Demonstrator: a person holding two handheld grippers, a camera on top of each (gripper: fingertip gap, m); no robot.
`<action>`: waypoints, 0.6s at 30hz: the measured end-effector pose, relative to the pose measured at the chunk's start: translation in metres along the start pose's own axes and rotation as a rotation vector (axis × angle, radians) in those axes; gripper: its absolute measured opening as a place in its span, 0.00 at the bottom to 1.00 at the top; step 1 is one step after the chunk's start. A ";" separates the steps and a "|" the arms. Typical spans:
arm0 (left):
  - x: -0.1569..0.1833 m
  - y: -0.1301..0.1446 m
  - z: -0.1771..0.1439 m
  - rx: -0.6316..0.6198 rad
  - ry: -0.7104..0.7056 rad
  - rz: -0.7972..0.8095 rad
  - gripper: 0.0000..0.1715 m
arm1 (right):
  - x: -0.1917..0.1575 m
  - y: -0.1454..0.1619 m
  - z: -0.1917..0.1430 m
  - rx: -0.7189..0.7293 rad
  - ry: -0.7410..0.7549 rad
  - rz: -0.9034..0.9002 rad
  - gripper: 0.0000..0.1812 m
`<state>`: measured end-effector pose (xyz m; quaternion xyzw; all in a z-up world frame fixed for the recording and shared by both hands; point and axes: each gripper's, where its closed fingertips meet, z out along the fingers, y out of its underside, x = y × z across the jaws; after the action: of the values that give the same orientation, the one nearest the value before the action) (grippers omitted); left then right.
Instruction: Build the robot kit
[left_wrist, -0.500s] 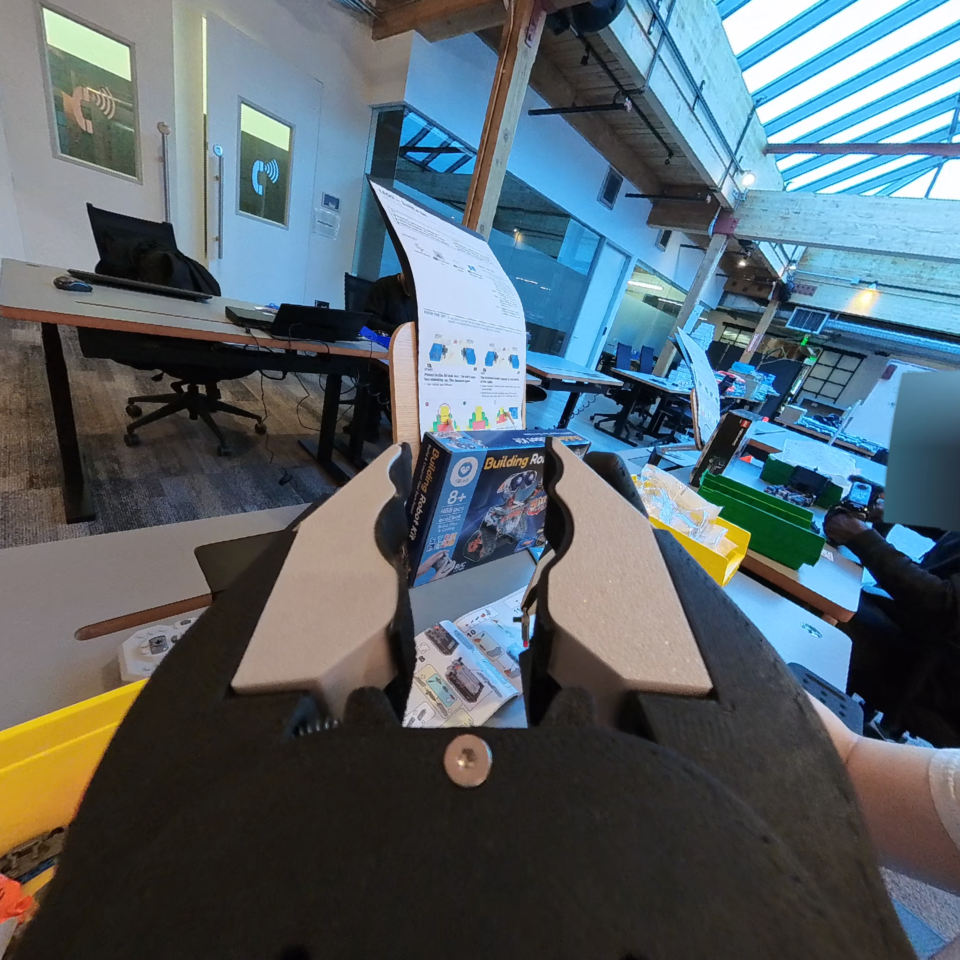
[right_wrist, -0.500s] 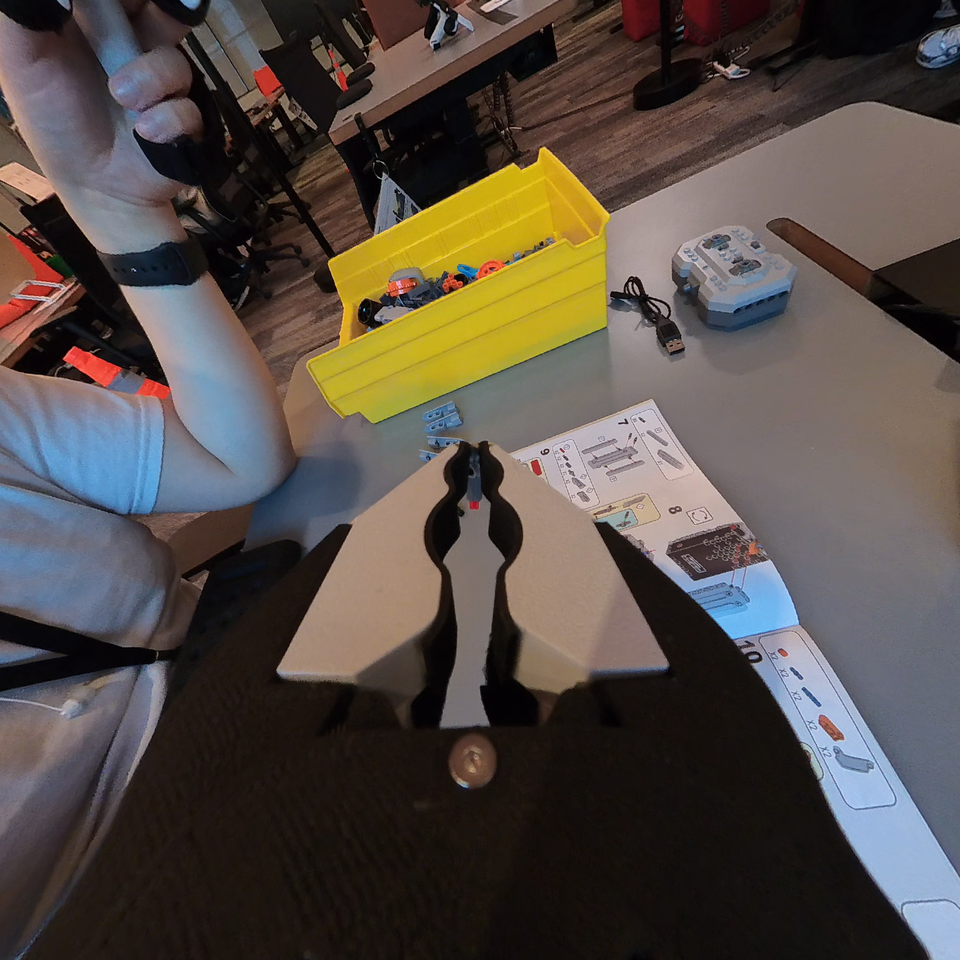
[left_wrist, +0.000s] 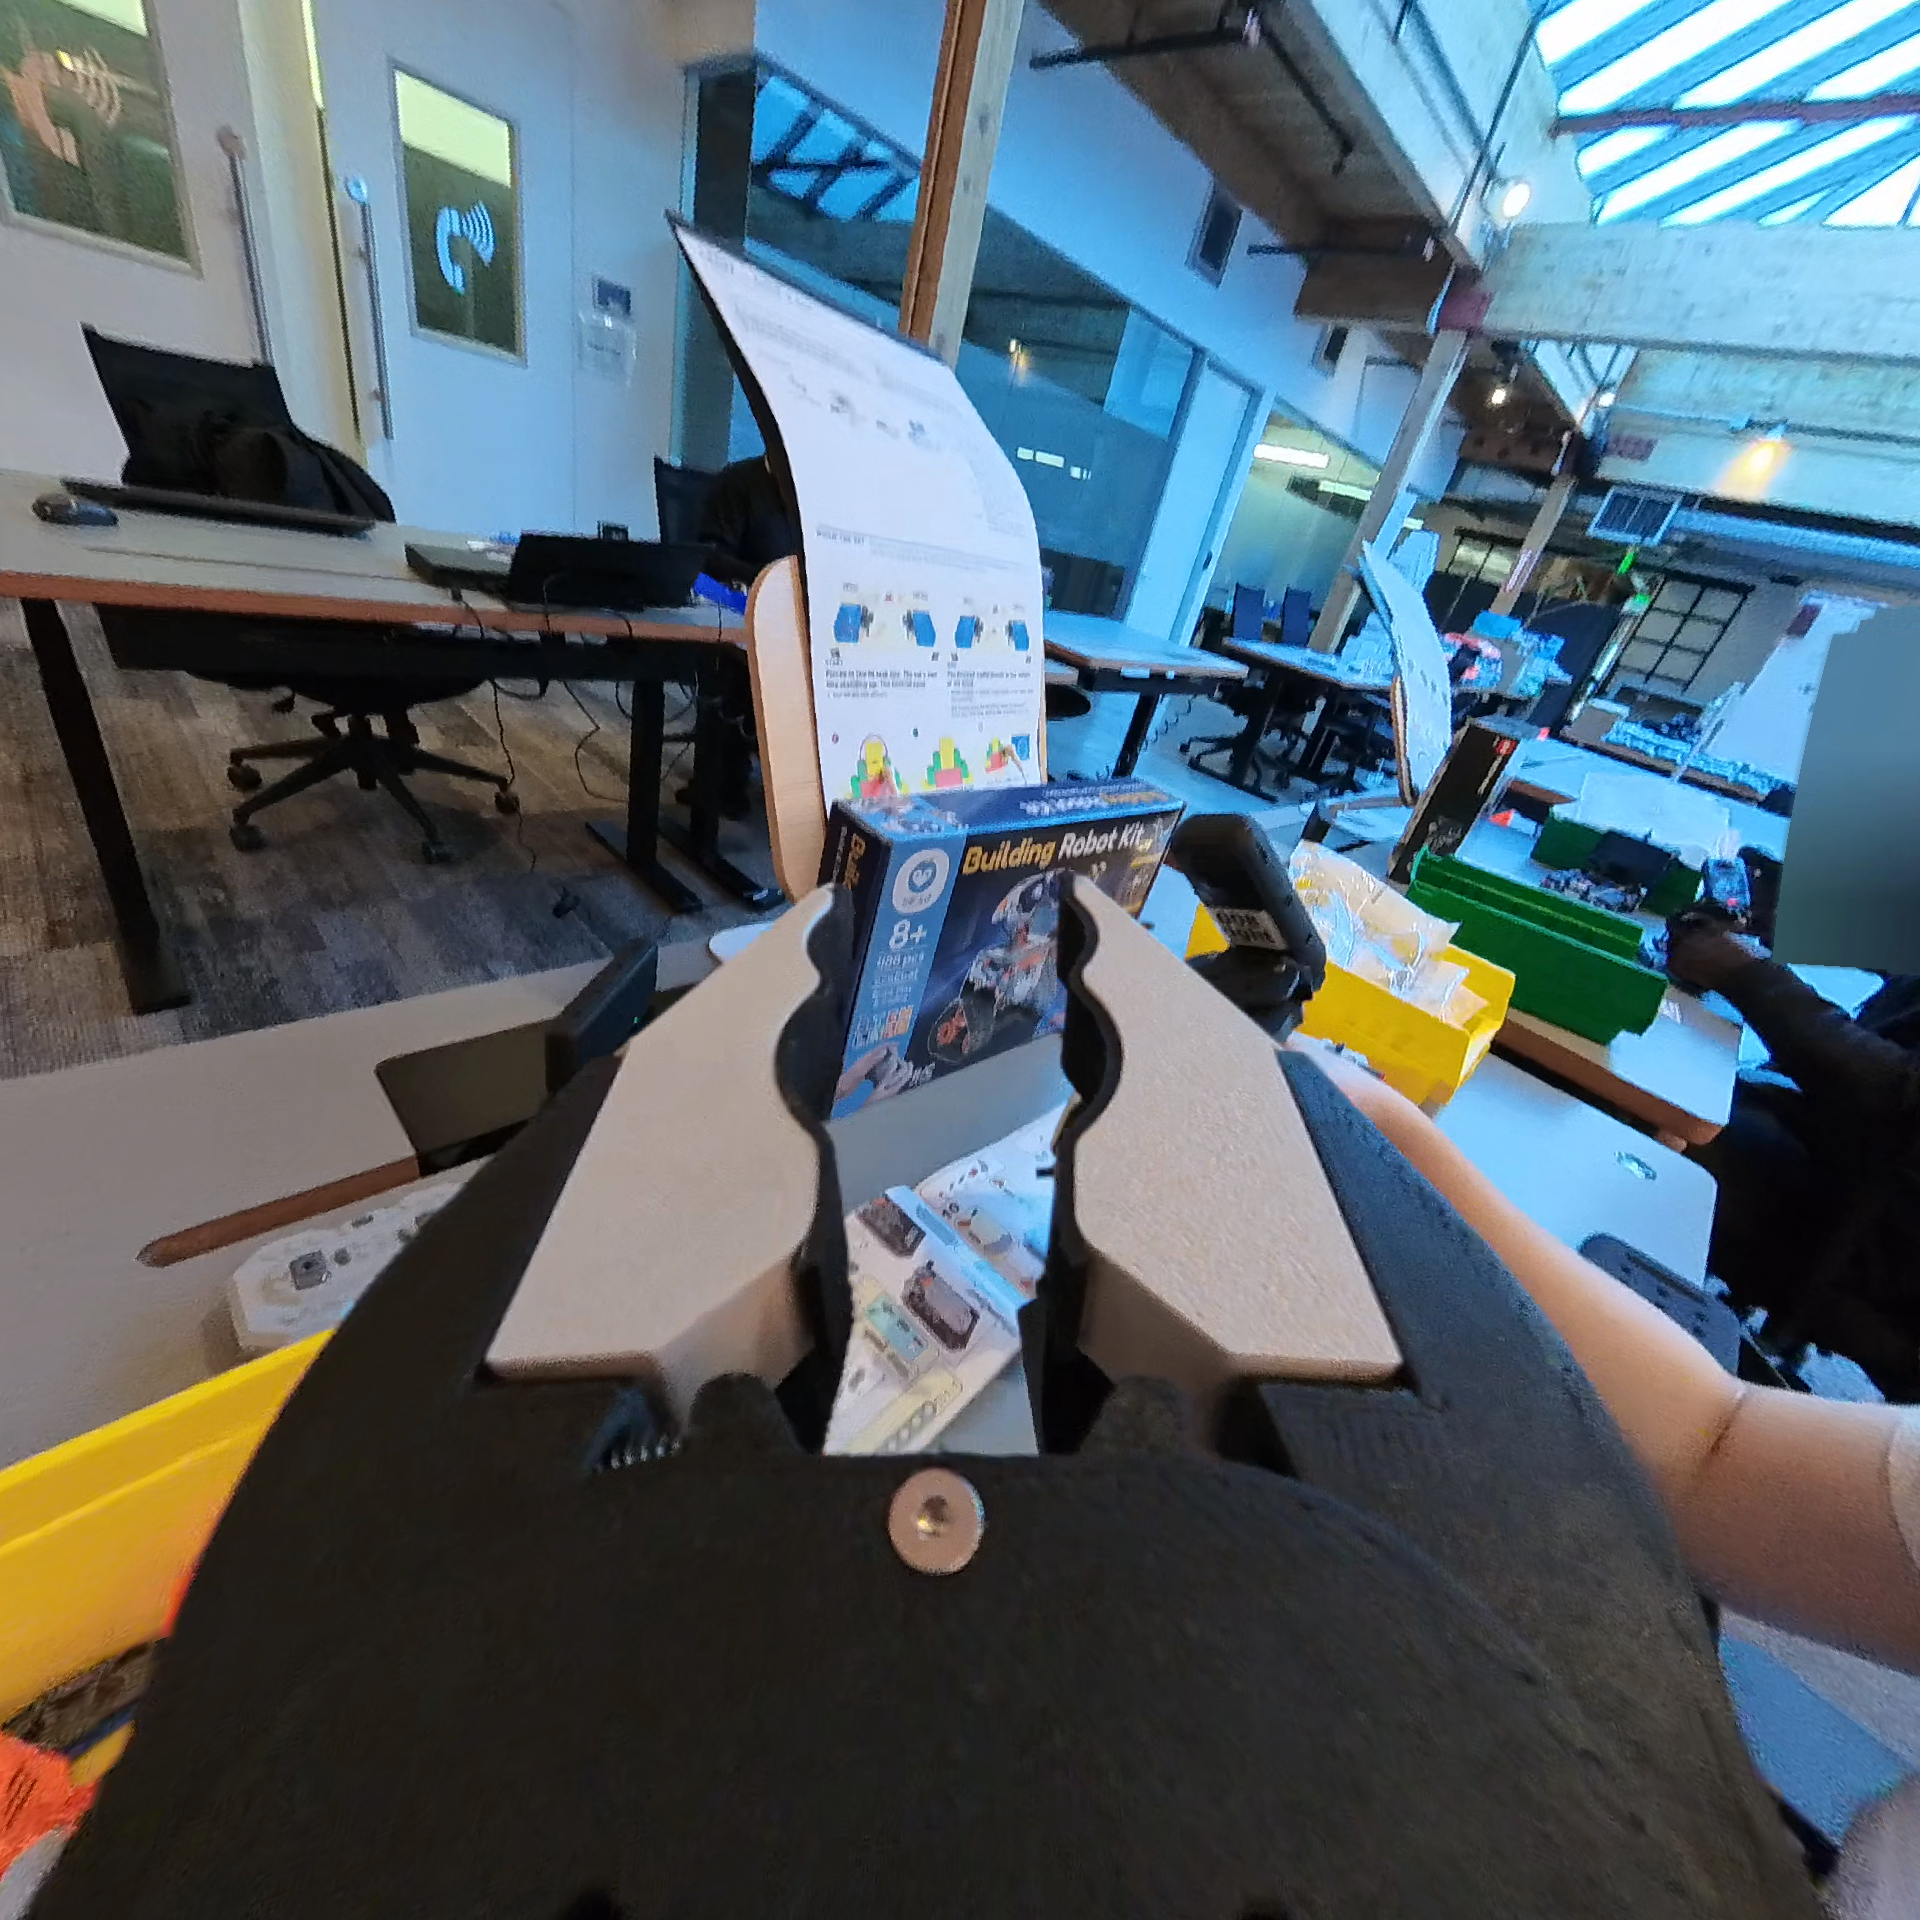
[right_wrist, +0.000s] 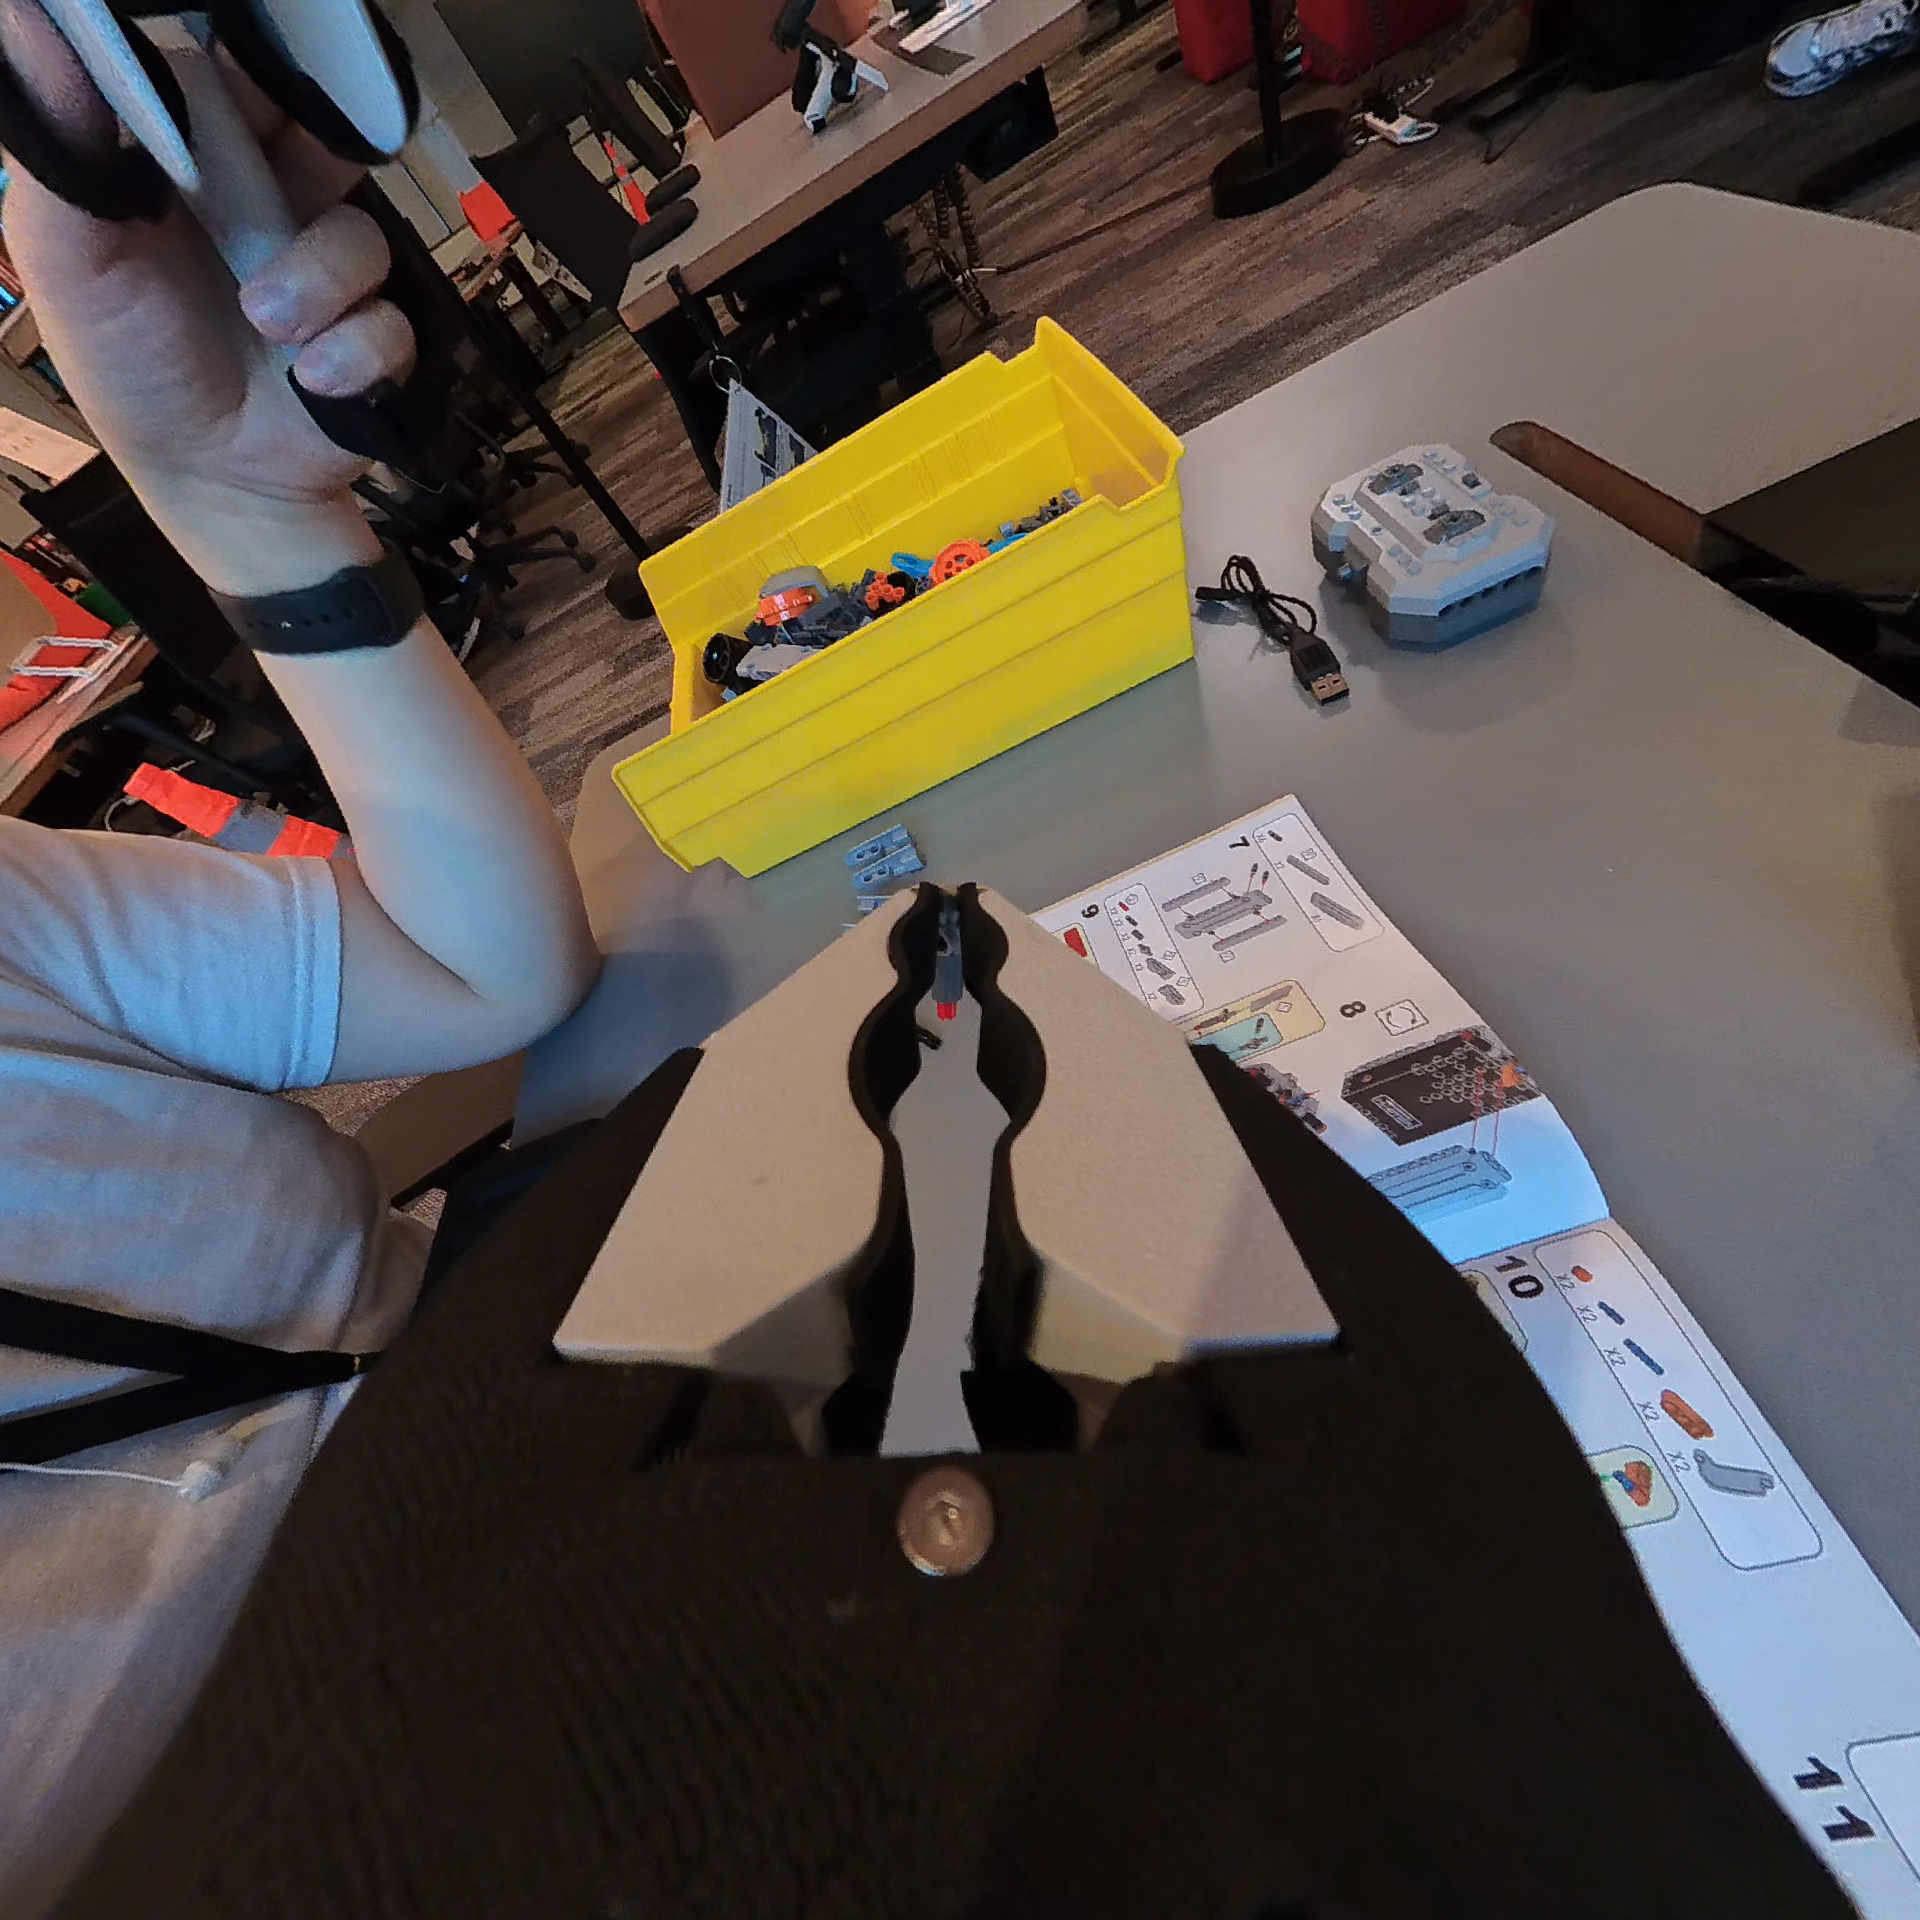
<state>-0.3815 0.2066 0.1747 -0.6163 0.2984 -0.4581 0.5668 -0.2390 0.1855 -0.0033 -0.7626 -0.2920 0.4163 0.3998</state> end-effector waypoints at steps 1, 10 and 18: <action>0.001 -0.002 0.000 0.018 0.005 -0.004 0.20 | 0.000 0.000 0.000 0.000 0.000 0.004 0.01; 0.015 0.054 0.024 -0.232 0.080 -0.063 0.19 | -0.001 -0.007 -0.005 0.033 -0.012 0.050 0.01; 0.048 0.119 0.059 -0.452 0.203 -0.084 0.11 | -0.009 -0.017 -0.012 0.075 -0.029 0.058 0.01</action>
<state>-0.2915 0.1680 0.0739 -0.6901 0.4230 -0.4623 0.3621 -0.2346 0.1831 0.0186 -0.7489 -0.2599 0.4495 0.4118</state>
